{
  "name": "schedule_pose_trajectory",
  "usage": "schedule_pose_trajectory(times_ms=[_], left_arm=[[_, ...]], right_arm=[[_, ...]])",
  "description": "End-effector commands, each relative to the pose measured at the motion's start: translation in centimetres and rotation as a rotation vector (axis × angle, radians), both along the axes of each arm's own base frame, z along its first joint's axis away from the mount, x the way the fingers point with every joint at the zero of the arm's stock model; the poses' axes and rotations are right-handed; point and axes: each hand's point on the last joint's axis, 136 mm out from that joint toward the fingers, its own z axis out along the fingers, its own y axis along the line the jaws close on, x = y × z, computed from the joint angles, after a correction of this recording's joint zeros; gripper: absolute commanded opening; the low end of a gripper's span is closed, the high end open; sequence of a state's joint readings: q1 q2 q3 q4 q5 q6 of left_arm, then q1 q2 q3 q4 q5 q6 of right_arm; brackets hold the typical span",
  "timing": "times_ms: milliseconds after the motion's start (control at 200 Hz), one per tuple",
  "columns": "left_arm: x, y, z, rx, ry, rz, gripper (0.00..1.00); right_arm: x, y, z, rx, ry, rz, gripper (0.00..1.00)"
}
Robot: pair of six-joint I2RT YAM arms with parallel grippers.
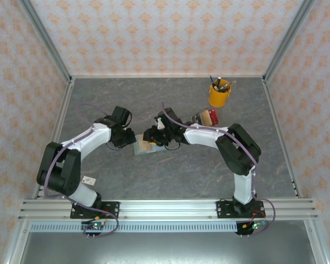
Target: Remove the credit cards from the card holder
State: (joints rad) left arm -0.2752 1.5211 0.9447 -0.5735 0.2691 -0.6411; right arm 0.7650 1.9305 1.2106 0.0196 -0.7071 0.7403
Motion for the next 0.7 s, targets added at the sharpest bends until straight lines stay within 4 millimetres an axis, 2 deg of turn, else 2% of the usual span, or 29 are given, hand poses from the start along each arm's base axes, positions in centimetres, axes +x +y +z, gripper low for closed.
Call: schedule_pose_trajectory(times_ms=[0, 175, 270, 465, 696], left_arm=[[-0.8, 1.4, 0.5, 0.046, -0.009, 0.043, 0.28], [0.0, -1.7, 0.6, -0.115, -0.036, -0.022, 0.23], [0.4, -2.7, 0.1, -0.161, -0.029, -0.036, 0.19], [1.0, -3.4, -1.1, -0.174, 0.003, -0.041, 0.14], [1.0, -3.1, -2.9, -0.146, 0.053, -0.03, 0.08]], right_arm=[[0.8, 0.5, -0.1, -0.01, -0.018, -0.008, 0.36], [1.7, -1.7, -2.1, -0.169, -0.047, -0.06, 0.3], [1.8, -2.0, -3.0, -0.188, -0.032, -0.065, 0.25], [2.0, -2.1, -4.3, -0.213, -0.013, -0.074, 0.19], [2.5, -2.4, -5.0, -0.225, -0.009, -0.089, 0.13]])
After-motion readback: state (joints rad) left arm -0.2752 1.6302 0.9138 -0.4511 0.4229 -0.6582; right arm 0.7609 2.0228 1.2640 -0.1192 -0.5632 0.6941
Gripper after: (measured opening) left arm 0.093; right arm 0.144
